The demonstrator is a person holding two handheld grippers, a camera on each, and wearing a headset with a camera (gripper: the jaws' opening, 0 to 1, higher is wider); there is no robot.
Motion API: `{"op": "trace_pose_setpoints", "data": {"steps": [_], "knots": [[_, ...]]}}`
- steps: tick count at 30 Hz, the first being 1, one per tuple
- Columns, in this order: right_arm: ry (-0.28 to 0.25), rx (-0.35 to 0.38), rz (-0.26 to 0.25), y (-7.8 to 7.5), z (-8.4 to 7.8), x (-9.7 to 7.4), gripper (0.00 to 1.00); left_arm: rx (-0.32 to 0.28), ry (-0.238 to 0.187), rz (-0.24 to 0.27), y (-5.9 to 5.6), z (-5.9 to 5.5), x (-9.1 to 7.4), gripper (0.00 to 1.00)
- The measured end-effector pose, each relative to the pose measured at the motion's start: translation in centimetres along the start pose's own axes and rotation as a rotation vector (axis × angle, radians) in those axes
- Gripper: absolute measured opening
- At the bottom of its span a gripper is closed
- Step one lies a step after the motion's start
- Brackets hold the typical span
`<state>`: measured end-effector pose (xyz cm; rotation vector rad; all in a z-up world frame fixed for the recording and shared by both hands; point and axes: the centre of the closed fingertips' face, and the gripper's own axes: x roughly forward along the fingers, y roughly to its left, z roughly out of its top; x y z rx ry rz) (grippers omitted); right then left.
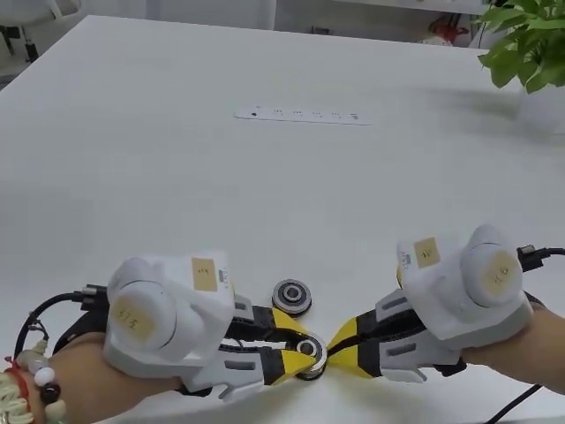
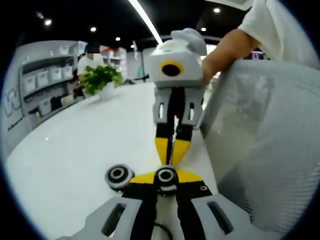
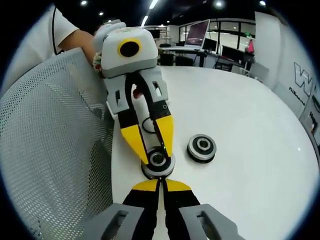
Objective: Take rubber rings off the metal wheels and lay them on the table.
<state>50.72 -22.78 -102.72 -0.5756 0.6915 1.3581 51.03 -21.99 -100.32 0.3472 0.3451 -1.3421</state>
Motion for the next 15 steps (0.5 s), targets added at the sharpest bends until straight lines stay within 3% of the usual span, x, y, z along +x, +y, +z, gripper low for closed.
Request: {"op": "trace_pose_setpoints", "data": {"steps": [4,6,10,11,12,14,15], "knots": [[0.014,0.008,-0.017,-0.46,-0.27,-0.17,0.0,0.0,0.0,0.0,0.01,-0.01,0.01,0.14],[-0.008,0.056,0.004,-0.3,0.01,-0.2,0.0,0.0,0.0,0.0,0.01,-0.01,0.02,0.14],[-0.021,0.075,0.025,0.11,0.19,-0.22,0.0,0.0,-0.002,0.0,0.01,-0.01,0.02,0.14],[-0.022,0.081,0.035,0.19,0.24,-0.23,0.02,0.0,-0.002,0.0,0.01,-0.01,0.03,0.14],[-0.034,0.119,0.04,0.32,0.32,-0.2,0.09,0.0,-0.002,0.0,0.01,-0.01,0.03,0.14],[-0.031,0.123,0.037,0.31,0.21,-0.13,0.22,0.0,-0.003,0.0,0.0,-0.01,0.03,0.14],[-0.037,0.112,0.035,0.33,0.26,-0.1,0.22,0.0,-0.003,0.0,0.0,-0.01,0.04,0.14]]}}
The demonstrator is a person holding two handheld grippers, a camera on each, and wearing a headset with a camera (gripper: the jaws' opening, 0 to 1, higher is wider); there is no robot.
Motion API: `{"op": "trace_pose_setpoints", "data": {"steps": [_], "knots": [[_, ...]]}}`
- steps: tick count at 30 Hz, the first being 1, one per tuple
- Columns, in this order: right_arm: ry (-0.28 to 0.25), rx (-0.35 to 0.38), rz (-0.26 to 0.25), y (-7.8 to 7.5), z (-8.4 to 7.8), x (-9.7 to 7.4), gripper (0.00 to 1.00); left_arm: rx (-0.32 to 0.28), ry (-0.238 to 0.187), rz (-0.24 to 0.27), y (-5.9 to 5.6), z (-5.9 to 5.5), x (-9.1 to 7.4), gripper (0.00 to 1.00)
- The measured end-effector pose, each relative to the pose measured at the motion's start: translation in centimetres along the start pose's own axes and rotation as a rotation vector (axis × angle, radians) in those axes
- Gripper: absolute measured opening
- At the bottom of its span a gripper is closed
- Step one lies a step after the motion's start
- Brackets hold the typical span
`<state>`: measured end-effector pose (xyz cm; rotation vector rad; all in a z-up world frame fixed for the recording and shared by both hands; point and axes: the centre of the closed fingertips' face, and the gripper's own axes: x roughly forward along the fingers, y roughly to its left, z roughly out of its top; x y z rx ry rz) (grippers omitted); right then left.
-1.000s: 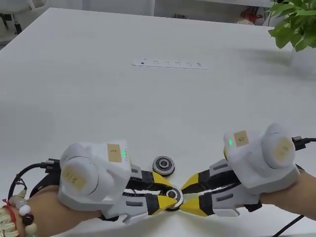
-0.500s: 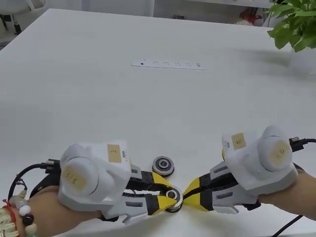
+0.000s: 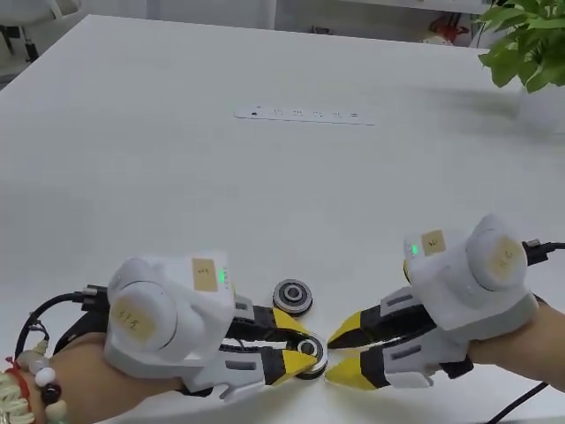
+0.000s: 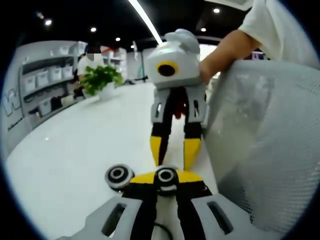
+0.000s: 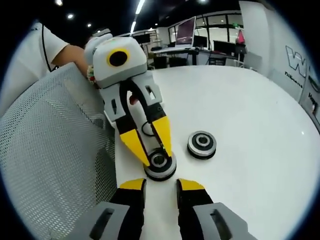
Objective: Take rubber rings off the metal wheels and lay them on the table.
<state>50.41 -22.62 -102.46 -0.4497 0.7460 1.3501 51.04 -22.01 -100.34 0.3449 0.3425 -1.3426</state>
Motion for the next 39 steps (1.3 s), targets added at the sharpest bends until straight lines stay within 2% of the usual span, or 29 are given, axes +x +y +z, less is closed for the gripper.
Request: {"op": "trace_pose_setpoints", "data": {"steps": [2,5,7,14,19,29,34,36,37,38,39], "knots": [[-0.008,-0.011,0.007,0.2,0.1,0.1,0.19,0.0,-0.001,0.0,0.0,0.0,0.0,0.14],[-0.04,0.022,0.026,0.6,0.5,0.4,0.23,0.0,-0.001,0.0,0.0,0.0,0.0,0.14],[-0.039,0.033,0.016,0.3,0.5,0.3,0.23,0.0,-0.001,0.0,0.0,0.0,0.0,0.14],[-0.025,-0.019,-0.013,-0.2,0.0,-0.2,0.01,0.0,-0.003,0.0,0.0,0.0,0.0,0.14],[-0.009,-0.053,-0.019,-0.2,0.0,-0.1,0.0,-0.001,-0.002,0.001,0.0,0.0,0.0,0.14],[0.008,-0.022,-0.029,-0.4,0.0,-0.3,0.0,-0.005,-0.007,0.002,0.0,0.1,0.0,0.14],[0.015,-0.048,-0.033,-0.4,-0.1,-0.4,0.0,-0.005,-0.008,0.003,0.0,0.1,0.1,0.14],[0.024,-0.083,-0.039,-0.4,-0.3,-0.3,0.0,-0.004,-0.008,0.003,0.0,0.1,0.1,0.14],[0.035,-0.144,-0.07,-1.1,-0.2,-0.4,0.0,-0.004,-0.007,0.003,0.0,0.1,0.1,0.14],[0.062,-0.173,-0.092,-1.4,-0.6,-0.6,0.0,-0.003,-0.006,0.004,0.0,0.1,0.1,0.14],[0.057,-0.162,-0.079,-1.1,-0.7,-0.6,0.0,-0.002,-0.005,0.005,0.0,0.1,0.1,0.14]]}}
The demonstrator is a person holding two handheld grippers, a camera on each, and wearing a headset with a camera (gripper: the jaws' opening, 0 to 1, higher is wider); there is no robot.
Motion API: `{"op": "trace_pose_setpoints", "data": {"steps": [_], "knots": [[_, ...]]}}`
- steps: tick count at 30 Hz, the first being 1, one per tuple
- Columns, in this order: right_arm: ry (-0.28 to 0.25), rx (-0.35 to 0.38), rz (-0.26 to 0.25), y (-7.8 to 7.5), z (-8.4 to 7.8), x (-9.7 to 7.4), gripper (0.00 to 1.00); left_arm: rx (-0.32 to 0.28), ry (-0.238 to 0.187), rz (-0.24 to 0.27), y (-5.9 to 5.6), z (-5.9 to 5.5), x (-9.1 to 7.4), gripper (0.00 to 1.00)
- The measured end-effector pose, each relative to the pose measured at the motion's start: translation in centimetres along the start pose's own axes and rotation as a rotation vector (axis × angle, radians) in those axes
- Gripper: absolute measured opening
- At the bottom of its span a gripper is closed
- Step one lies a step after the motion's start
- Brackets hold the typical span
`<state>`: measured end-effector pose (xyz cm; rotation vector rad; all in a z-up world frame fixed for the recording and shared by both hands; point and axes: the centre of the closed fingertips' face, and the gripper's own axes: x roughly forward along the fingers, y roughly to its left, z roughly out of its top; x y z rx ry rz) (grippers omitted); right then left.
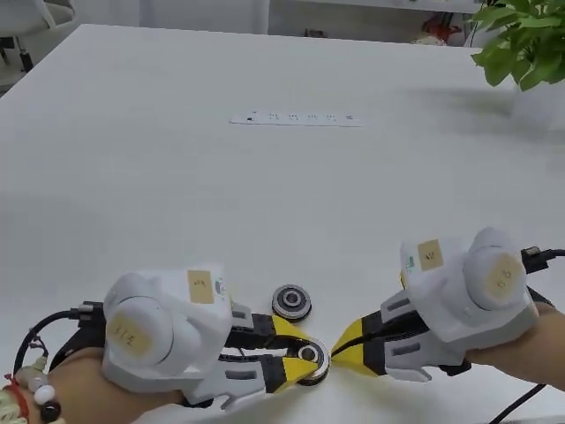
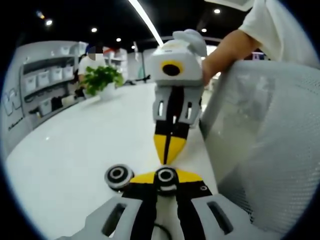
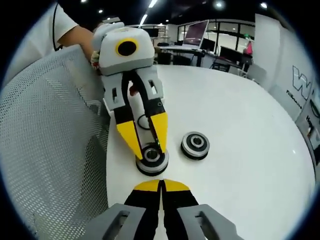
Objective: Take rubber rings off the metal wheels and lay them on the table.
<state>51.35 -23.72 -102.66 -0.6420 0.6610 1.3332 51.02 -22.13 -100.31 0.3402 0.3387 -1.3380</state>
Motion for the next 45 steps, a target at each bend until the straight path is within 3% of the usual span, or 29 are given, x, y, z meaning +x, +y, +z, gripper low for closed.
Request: {"op": "trace_pose_setpoints", "data": {"steps": [6,17,22,27,30,35,41,45], "knots": [[-0.061,0.069,0.014,0.0,1.0,-0.5,0.0,-0.012,0.002,0.004,0.0,0.0,0.0,0.14],[-0.064,0.068,0.055,0.9,0.4,-0.5,0.03,-0.049,0.012,-0.003,0.0,0.0,-0.1,0.14],[-0.095,0.123,0.089,1.2,0.5,-0.4,0.07,-0.037,0.008,-0.008,-0.1,-0.1,-0.1,0.14],[-0.083,0.083,0.103,1.7,0.1,-0.3,0.07,-0.055,0.022,-0.014,-0.2,0.0,-0.1,0.14],[-0.116,0.118,0.124,1.7,0.5,-0.4,0.1,-0.056,0.031,-0.021,-0.1,-0.1,-0.1,0.14],[-0.122,0.148,0.131,1.3,0.0,-0.2,0.14,-0.062,0.041,-0.026,-0.2,0.0,-0.1,0.14],[-0.178,0.134,0.125,0.9,1.2,-0.2,0.2,-0.049,0.074,-0.037,-0.3,-0.1,-0.1,0.14],[-0.177,0.1,0.129,1.1,0.9,0.2,0.2,-0.049,0.083,-0.035,-0.3,-0.1,-0.1,0.14]]}}
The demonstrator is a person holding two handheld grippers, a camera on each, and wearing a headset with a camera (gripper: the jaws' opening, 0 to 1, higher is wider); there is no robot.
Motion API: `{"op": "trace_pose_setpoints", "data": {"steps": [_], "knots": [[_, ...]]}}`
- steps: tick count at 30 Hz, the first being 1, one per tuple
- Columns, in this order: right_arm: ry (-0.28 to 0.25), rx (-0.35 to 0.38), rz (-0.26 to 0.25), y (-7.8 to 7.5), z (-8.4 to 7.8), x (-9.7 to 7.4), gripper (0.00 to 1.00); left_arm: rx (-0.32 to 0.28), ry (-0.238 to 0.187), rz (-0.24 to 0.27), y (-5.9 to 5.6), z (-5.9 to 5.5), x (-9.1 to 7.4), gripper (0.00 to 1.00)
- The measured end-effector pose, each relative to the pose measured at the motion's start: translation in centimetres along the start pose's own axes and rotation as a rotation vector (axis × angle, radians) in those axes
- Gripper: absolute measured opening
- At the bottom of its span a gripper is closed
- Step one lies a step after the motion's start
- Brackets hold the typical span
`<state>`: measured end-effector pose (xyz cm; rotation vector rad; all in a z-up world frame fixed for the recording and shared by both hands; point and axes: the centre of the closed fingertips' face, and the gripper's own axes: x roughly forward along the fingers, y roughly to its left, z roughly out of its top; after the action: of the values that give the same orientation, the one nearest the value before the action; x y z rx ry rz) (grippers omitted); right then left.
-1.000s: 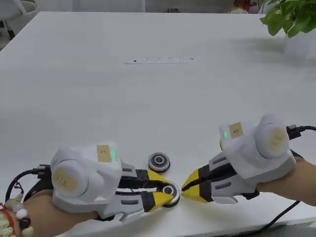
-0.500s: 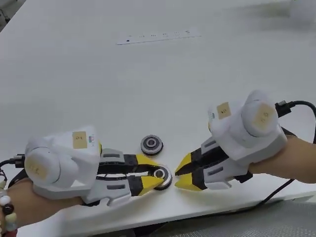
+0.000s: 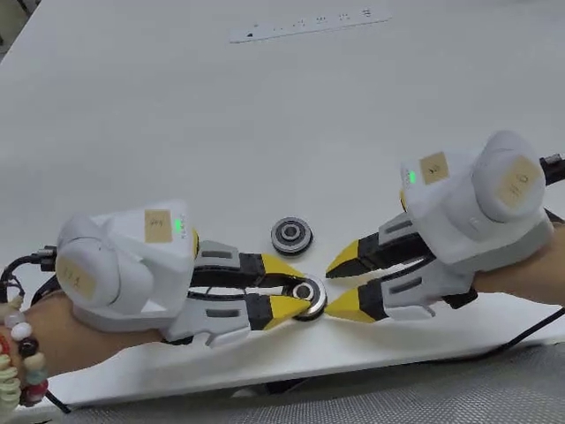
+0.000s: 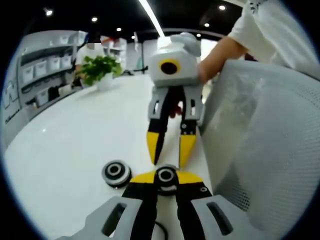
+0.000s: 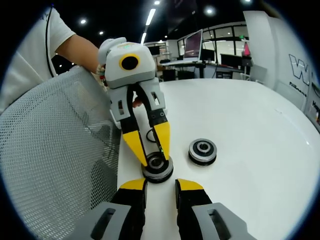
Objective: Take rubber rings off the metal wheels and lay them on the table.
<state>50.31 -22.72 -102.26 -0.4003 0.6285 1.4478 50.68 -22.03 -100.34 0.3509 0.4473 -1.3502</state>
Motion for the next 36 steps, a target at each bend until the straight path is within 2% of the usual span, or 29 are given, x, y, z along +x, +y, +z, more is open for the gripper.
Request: {"op": "trace_pose_setpoints", "data": {"steps": [11,12,17,20,22,24,29,32,33,34,36], "knots": [[-0.052,0.001,0.019,0.17,0.31,0.48,0.21,-0.014,-0.009,-0.007,0.08,-0.05,-0.01,0.14],[-0.054,-0.001,0.026,0.31,0.36,0.55,0.18,-0.006,-0.009,-0.014,0.03,-0.04,0.0,0.14],[-0.051,-0.001,0.025,0.31,0.32,0.62,0.18,0.002,-0.005,-0.01,-0.04,-0.03,0.05,0.14],[-0.043,-0.055,0.017,0.42,0.43,0.65,0.18,-0.005,-0.011,0.0,0.0,-0.03,0.06,0.14],[-0.04,-0.059,0.017,0.35,0.45,0.68,0.18,-0.028,-0.019,0.005,0.03,0.0,0.07,0.14],[-0.05,-0.017,0.018,0.3,0.42,0.84,0.2,-0.046,-0.024,0.009,0.08,0.04,0.11,0.14],[-0.05,-0.024,0.015,0.29,0.44,0.82,0.2,-0.043,-0.025,0.018,0.02,0.14,0.25,0.14],[-0.051,-0.017,0.013,0.27,0.42,0.78,0.2,-0.082,-0.035,0.011,0.2,0.24,0.25,0.13],[-0.05,-0.019,0.014,0.29,0.39,0.75,0.2,-0.112,-0.037,0.022,0.4,0.31,0.3,0.12],[-0.049,-0.018,0.012,0.24,0.38,0.75,0.2,-0.127,-0.029,0.011,0.44,0.29,0.34,0.12],[-0.047,-0.022,0.012,0.23,0.35,0.73,0.19,-0.135,-0.026,0.01,0.55,0.32,0.4,0.09]]}}
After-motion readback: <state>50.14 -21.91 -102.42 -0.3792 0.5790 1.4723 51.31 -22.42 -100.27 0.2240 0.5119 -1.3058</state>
